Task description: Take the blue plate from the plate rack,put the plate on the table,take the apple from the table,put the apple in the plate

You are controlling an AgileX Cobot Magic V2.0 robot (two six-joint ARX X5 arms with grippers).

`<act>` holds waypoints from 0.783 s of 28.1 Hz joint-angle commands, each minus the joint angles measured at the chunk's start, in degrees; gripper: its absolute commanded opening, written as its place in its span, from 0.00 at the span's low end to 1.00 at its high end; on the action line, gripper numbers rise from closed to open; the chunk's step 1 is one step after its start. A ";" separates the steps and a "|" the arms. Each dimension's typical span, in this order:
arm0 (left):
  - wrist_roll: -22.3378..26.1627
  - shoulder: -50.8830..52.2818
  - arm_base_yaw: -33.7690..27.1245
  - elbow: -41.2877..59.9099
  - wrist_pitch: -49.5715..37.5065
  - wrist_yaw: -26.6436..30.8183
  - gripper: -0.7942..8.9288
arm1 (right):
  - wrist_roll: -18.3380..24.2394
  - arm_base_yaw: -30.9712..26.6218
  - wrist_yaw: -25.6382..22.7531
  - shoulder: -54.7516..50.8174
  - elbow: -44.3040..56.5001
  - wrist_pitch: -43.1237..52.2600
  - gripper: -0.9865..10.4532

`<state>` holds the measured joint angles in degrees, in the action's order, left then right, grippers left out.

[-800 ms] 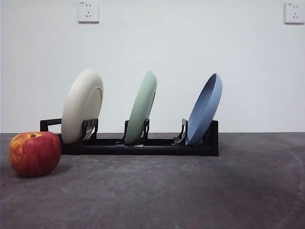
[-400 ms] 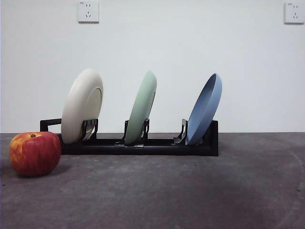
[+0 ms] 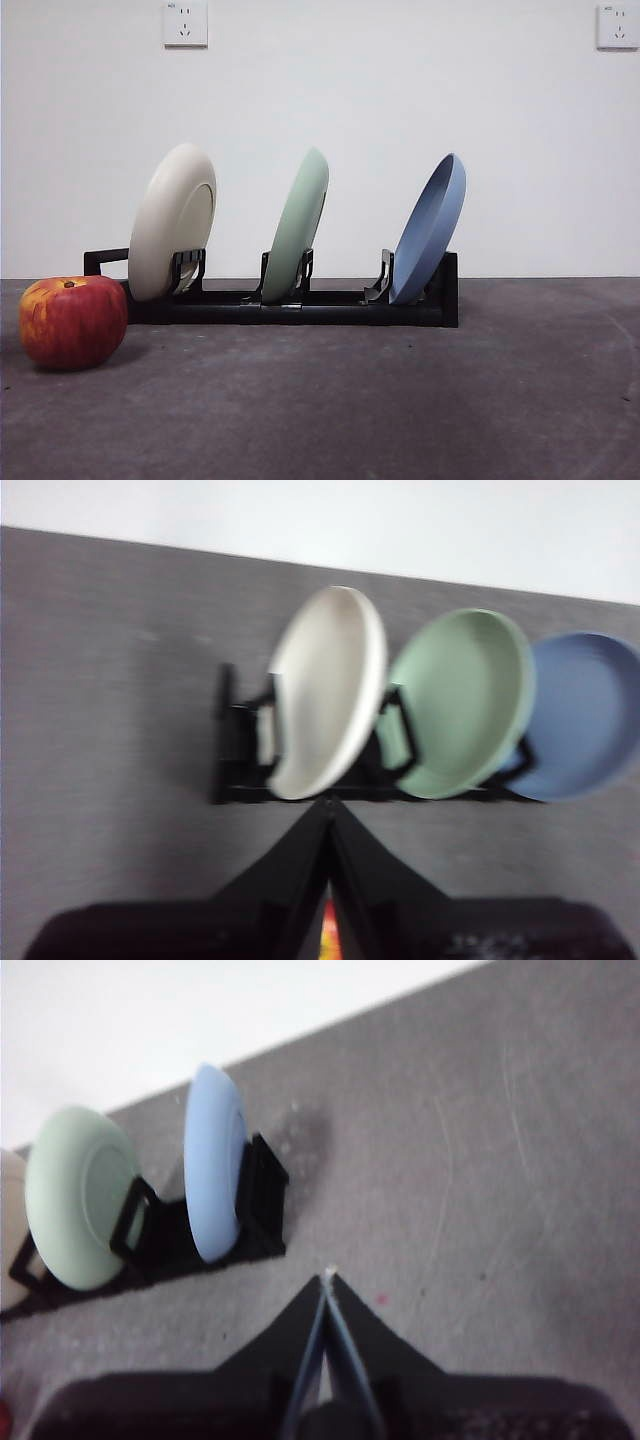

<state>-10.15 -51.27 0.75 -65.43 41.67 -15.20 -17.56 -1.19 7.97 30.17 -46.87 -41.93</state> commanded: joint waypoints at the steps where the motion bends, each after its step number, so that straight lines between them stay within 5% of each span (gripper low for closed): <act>1: 0.28 -3.45 0.09 -2.08 0.94 -5.73 0.08 | -0.31 0.00 2.73 2.80 -1.57 -1.99 0.09; 9: -0.37 -15.41 4.09 -6.21 1.60 -16.39 0.08 | -0.26 0.00 8.68 10.97 -4.35 -8.37 0.09; 22: -2.19 -45.66 26.47 -33.16 3.28 -14.56 0.08 | 1.84 0.04 11.98 17.66 -4.35 -12.76 0.09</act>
<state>-11.62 -95.79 26.92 -97.60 44.86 -29.67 -16.47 -1.19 19.77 47.72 -51.00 -54.72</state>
